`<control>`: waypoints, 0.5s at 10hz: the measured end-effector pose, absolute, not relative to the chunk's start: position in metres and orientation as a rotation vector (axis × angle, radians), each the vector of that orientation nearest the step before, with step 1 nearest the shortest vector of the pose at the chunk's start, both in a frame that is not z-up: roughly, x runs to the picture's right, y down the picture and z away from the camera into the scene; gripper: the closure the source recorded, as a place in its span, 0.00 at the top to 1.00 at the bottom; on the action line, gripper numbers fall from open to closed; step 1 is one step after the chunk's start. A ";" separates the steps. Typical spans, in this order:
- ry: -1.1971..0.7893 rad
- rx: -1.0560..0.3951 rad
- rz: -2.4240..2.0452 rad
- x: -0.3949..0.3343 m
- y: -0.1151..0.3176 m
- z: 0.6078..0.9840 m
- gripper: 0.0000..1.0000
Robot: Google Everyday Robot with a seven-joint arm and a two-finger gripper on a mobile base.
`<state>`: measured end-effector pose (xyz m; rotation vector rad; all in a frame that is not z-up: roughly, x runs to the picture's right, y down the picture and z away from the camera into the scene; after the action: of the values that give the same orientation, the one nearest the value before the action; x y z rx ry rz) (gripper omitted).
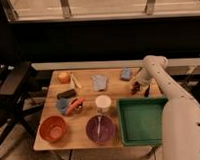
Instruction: Place grapes in red bowl
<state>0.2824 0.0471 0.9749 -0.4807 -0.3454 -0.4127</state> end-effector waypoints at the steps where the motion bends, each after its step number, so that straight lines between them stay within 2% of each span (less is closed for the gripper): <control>1: -0.362 -0.470 -0.408 0.283 0.048 0.973 0.44; 4: -0.386 -0.443 -0.424 0.269 0.041 0.967 0.16; 5: -0.388 -0.427 -0.433 0.267 0.035 0.960 0.05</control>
<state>0.2669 0.0353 0.9601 -0.4269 -0.3881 -0.4329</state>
